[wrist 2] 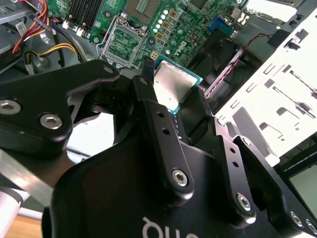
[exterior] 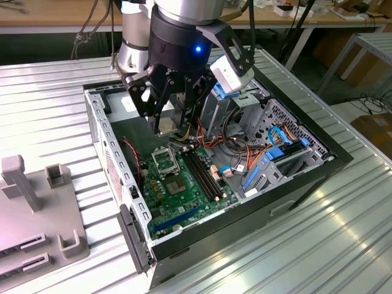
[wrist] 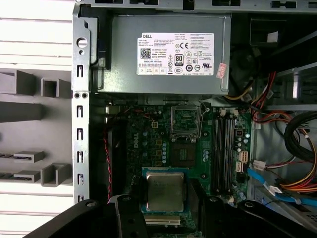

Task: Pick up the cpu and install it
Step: 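Place the cpu into insertion slot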

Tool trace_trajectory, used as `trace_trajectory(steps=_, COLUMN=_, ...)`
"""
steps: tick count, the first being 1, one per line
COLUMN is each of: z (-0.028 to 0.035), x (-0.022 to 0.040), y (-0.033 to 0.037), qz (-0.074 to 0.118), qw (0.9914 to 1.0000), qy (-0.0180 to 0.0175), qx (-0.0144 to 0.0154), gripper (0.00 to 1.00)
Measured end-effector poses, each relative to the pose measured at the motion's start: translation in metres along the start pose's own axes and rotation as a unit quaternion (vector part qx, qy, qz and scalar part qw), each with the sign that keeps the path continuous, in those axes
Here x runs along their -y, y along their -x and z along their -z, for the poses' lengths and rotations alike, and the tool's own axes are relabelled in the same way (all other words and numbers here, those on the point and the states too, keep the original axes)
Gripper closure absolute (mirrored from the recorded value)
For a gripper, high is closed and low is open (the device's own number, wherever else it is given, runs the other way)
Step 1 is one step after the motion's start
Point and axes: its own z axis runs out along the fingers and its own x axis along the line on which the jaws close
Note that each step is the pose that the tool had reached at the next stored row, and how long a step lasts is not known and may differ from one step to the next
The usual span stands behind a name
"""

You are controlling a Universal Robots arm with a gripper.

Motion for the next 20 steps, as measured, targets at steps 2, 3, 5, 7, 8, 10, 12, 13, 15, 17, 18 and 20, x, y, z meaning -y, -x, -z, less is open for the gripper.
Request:
trace_trajectory(steps=2, z=-0.0002, x=0.0, y=0.0, qz=0.0, qw=1.0, qy=0.0001, qx=0.0, gripper=0.53)
trace_trajectory(steps=3, z=-0.0003, x=0.0, y=0.0, qz=0.0, qw=1.0, qy=0.0001, qx=0.0, gripper=0.53)
trace_trajectory(steps=5, z=-0.0004, x=0.0, y=0.0001, qz=0.0, qw=1.0, qy=0.0001, qx=0.0001, gripper=0.53)
trace_trajectory(steps=7, z=-0.0004, x=0.0, y=0.0001, qz=0.0, qw=1.0, qy=0.0001, qx=0.0, gripper=0.53)
trace_trajectory(steps=8, z=-0.0004, x=0.0, y=0.0, qz=0.0, qw=1.0, qy=0.0001, qx=0.0, gripper=0.53)
trace_trajectory(steps=10, z=-0.0004, x=0.0, y=0.0, qz=0.0, qw=1.0, qy=0.0001, qx=0.0, gripper=0.53)
trace_trajectory(steps=12, z=-0.0005, x=0.0, y=0.0001, qz=0.0, qw=1.0, qy=0.0001, qx=0.0001, gripper=0.53)
trace_trajectory(steps=13, z=-0.0011, x=0.0001, y=0.0, qz=0.0, qw=1.0, qy=0.0003, qx=0.0001, gripper=0.53)
trace_trajectory(steps=15, z=-0.0024, x=0.0009, y=0.0002, qz=0.0, qw=1.0, qy=0.0006, qx=0.0, gripper=0.53)
trace_trajectory(steps=17, z=-0.0042, x=0.0028, y=0.0, qz=0.0, qw=1.0, qy=0.0018, qx=0.0001, gripper=0.53)
trace_trajectory(steps=18, z=-0.0051, x=0.0037, y=0.0001, qz=0.0, qw=1.0, qy=0.0021, qx=0.0001, gripper=0.53)
trace_trajectory(steps=20, z=-0.0062, x=0.005, y=-0.0001, qz=0.0, qw=1.0, qy=0.0023, qx=0.0001, gripper=0.53)
